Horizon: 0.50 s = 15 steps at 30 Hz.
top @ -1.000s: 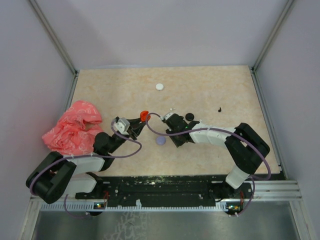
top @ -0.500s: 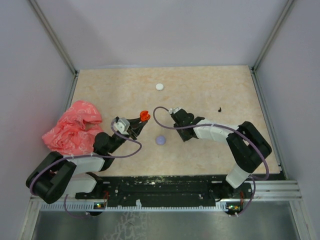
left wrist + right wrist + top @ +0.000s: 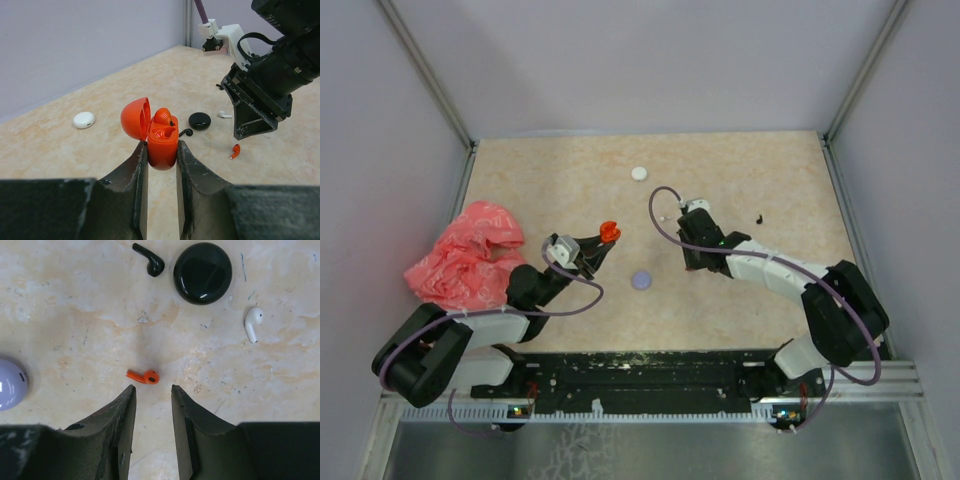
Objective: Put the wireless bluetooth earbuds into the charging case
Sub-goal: Pick up the earbud from the center of the board.
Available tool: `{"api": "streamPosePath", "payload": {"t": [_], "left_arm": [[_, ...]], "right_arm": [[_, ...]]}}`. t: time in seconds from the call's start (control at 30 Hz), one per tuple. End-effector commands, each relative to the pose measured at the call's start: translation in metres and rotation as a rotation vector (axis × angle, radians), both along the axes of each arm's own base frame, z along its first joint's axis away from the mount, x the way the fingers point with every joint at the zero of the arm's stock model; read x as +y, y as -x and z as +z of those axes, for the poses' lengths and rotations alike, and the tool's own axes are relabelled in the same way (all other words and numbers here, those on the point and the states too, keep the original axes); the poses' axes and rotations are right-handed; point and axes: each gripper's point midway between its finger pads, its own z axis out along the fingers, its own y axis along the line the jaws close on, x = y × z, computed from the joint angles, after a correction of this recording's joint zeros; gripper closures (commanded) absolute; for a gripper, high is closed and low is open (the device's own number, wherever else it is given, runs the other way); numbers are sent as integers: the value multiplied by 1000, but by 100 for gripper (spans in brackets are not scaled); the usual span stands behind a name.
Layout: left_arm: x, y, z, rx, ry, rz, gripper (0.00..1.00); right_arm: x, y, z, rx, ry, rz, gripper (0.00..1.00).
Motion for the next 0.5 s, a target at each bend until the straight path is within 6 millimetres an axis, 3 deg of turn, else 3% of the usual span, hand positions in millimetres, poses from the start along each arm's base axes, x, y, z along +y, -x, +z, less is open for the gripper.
{"api": "streamPosePath", "payload": {"t": [0.0, 0.47], "left_arm": [[1, 2, 5, -12, 13, -7, 99], [-1, 2, 4, -7, 12, -16, 100]], "right_arm": [[18, -7, 9, -40, -158, -72, 65], [7, -13, -22, -10, -121, -232, 66]]}}
